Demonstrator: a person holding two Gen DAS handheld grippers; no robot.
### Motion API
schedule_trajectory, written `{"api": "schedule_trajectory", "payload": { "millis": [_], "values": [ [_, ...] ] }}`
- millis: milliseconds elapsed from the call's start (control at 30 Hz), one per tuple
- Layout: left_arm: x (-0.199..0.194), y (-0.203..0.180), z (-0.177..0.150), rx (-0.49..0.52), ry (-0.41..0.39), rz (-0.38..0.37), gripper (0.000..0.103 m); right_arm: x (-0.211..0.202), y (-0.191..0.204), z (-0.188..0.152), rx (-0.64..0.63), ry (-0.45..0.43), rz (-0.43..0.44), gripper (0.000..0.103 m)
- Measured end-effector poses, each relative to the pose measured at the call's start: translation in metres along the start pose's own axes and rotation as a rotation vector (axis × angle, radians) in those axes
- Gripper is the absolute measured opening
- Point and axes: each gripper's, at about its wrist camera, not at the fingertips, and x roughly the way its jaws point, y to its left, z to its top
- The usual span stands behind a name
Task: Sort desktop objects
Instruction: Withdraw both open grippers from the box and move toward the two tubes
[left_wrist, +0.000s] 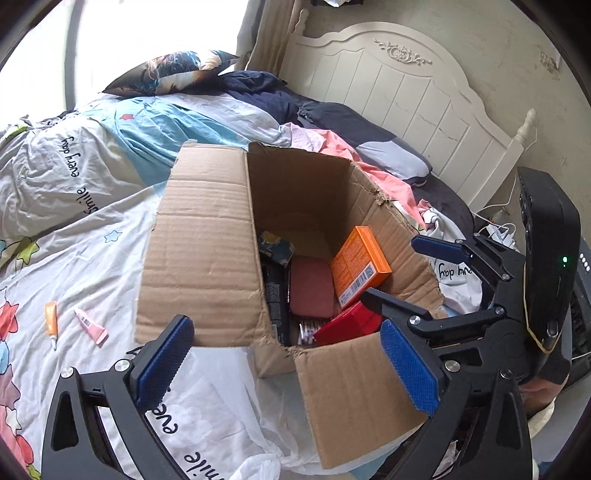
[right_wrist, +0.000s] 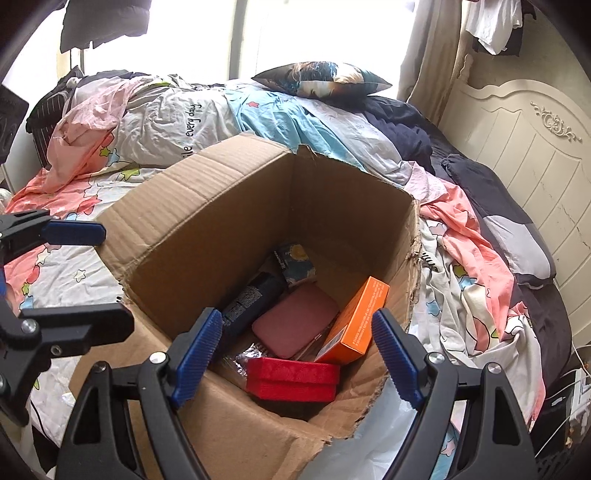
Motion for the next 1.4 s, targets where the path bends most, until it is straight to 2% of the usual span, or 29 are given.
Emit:
{"api": "schedule_trajectory", "payload": {
  "millis": [233, 400, 600, 900, 1167, 1400],
  "values": [
    [-0.041, 0.03, -0.019, -0.02, -0.034, 0.051, 0.103, -0.018, 0.038, 0.007, -0.047, -0.032, 0.015, 0.081],
    [-0.07, 0.063, -0.034, -0.076, -0.059, 0.1, 0.103, -0.019, 0.074, 0.013, -0.086, -0.041, 0.043, 0.081],
    [-0.093, 0.111, -0.058, -0.169, -0.075, 0.198, 0.103, -0.014, 0.121, 0.022, -0.147, -0.052, 0.079, 0.081],
    [-0.097, 0.165, -0.083, -0.195, -0.068, 0.289, 0.103, 0.015, 0.185, 0.031, -0.239, -0.038, 0.13, 0.081],
    [-0.092, 0.201, -0.093, -0.221, -0.047, 0.332, 0.103, 0.041, 0.209, 0.041, -0.282, -0.026, 0.116, 0.081],
    [-0.082, 0.224, -0.093, -0.238, -0.041, 0.345, 0.103, 0.058, 0.225, 0.051, -0.303, -0.017, 0.151, 0.081]
  ]
}}
